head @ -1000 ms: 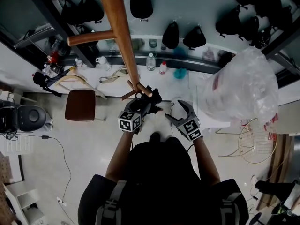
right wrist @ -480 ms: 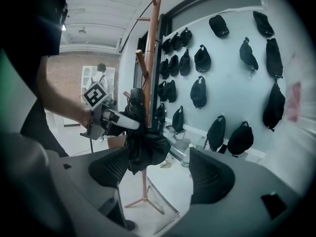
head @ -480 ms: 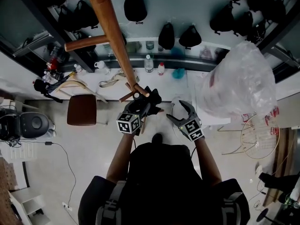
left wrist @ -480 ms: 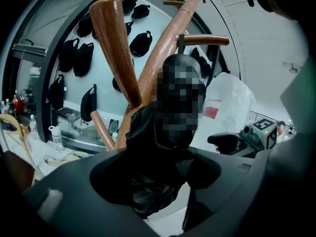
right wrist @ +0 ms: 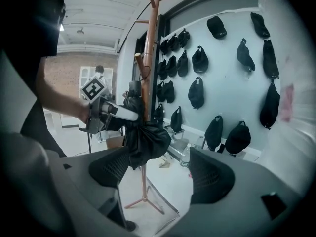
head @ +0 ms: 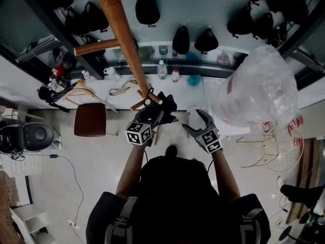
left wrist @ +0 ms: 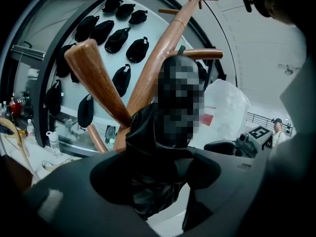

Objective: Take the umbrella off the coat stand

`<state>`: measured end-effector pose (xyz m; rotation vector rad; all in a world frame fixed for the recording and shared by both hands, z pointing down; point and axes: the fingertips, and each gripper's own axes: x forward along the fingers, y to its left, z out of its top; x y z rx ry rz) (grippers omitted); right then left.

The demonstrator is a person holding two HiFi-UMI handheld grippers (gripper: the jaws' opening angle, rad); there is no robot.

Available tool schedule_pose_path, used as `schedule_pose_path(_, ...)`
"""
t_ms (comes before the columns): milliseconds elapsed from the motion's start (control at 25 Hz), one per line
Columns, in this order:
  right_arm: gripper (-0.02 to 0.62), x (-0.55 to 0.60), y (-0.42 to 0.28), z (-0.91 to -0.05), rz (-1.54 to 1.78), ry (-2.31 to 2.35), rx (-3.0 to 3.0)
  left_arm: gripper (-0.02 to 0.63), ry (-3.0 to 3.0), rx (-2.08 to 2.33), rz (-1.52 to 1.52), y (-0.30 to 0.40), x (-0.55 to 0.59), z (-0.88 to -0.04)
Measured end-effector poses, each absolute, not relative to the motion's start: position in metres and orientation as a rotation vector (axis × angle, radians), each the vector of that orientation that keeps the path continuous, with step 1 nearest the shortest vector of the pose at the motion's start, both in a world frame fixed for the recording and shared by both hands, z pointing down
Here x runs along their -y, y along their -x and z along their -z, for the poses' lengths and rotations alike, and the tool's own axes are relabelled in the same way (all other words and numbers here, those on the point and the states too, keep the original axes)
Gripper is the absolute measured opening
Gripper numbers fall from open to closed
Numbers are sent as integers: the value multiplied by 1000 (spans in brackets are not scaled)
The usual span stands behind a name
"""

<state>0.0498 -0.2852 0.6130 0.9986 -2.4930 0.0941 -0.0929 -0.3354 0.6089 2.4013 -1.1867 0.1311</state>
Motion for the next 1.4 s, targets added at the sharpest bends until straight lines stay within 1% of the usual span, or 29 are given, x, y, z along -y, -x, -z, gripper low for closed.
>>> schedule_pose_path(760,383,268,-56,-607,-95,-983,2522,272,-2424,1216,-147,87,316,-591)
schedule_pose_path(920,371,259,-62,-603,-118,-984,2542,272,-2422,1226,-148,84,310,-587)
schedule_pose_path(1400,371,240,-77,-601,-79,-949,2523,270,-2422,1248,-139,72,294,-578)
